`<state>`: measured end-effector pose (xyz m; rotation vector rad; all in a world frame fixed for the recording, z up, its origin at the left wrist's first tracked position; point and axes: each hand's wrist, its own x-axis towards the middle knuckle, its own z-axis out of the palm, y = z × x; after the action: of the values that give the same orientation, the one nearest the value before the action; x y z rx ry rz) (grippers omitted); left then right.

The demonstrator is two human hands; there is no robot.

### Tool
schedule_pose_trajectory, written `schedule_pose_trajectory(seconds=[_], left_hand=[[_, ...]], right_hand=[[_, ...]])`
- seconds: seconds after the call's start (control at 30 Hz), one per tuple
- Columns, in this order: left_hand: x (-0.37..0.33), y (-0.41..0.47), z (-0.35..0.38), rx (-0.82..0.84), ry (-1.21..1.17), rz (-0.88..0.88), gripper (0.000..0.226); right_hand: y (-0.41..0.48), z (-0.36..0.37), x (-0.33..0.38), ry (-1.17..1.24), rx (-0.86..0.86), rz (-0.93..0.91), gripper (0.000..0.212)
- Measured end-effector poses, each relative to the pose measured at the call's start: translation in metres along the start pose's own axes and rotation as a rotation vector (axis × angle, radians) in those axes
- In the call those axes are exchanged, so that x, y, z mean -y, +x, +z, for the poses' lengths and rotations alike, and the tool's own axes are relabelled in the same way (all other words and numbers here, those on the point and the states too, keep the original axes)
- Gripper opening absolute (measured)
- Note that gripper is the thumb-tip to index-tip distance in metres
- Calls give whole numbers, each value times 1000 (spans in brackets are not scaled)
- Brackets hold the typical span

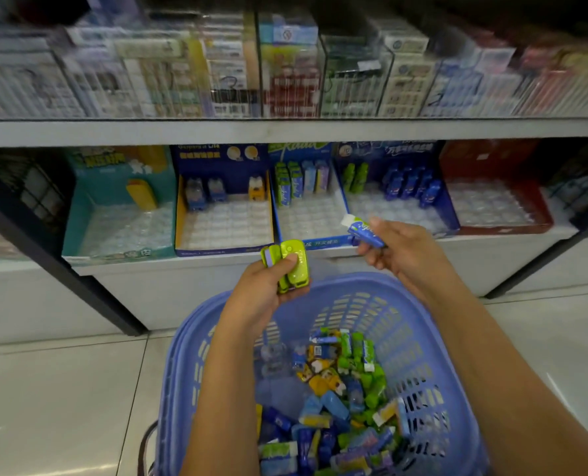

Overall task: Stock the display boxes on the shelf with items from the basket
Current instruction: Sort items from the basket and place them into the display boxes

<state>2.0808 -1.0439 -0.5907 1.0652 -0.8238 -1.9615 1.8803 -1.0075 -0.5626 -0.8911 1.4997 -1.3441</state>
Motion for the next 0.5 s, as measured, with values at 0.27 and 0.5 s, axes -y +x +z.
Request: schedule_pose_trajectory(seconds=[0.27,0.5], left_hand=[[-1,6,-9,-82,-38,28,15],[-2,16,-17,-129,-125,21,10]], right_hand=[[69,38,32,-523,-89,-257,29],[120,65,40,-1057,75,-440,27]])
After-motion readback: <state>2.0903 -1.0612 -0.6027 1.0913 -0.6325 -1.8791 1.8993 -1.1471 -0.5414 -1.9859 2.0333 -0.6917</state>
